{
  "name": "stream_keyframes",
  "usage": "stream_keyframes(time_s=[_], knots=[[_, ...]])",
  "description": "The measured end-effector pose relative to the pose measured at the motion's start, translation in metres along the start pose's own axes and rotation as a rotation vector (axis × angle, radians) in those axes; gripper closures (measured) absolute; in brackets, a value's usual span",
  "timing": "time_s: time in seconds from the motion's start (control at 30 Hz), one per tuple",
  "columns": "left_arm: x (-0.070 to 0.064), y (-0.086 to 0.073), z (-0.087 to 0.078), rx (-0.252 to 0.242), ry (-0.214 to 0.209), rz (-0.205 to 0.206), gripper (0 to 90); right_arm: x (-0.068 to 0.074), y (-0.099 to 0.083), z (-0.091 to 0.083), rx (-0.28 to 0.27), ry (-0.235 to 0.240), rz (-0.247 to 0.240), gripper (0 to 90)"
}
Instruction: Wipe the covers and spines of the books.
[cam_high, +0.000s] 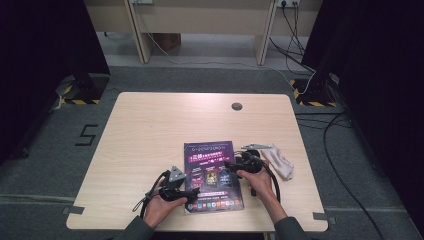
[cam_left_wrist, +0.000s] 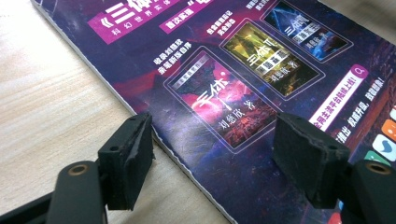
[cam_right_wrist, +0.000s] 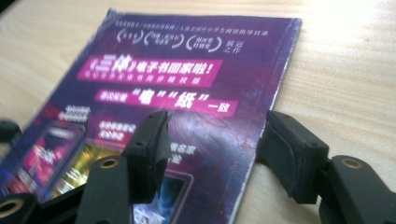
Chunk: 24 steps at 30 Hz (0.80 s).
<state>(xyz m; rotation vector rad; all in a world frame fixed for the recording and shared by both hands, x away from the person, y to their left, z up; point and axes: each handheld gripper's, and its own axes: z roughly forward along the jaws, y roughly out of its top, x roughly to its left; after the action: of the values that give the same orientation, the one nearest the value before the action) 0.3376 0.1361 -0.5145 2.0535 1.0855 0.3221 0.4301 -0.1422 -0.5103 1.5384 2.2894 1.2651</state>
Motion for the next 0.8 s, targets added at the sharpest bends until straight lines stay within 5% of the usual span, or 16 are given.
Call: stream_keyframes(time_s=[0.3, 0.43, 0.53, 0.6, 0.7, 0.8], knots=[[-0.002, -0.002, 0.000, -0.012, 0.009, 0.006, 30.2, -0.006, -0.003, -0.005, -0.020, 0.058, 0.139, 40.4], [-0.001, -0.002, -0.001, -0.011, 0.018, 0.002, 30.5, -0.002, 0.003, -0.019, -0.079, 0.120, 0.155, 47.6], [-0.001, -0.004, -0.002, -0.017, 0.019, -0.003, 30.6, 0.006, 0.004, -0.027, -0.086, 0.196, 0.136, 55.5], [-0.001, -0.004, -0.002, -0.020, 0.019, -0.003, 30.8, 0.016, 0.002, -0.023, -0.004, 0.223, 0.070, 59.2], [-0.001, -0.004, -0.003, -0.013, 0.023, -0.002, 31.0, 0.031, 0.001, -0.016, 0.046, 0.125, -0.067, 62.4], [0.000, -0.004, -0.003, -0.012, 0.020, -0.002, 31.0, 0.031, 0.005, -0.020, 0.045, 0.130, -0.088, 71.3]])
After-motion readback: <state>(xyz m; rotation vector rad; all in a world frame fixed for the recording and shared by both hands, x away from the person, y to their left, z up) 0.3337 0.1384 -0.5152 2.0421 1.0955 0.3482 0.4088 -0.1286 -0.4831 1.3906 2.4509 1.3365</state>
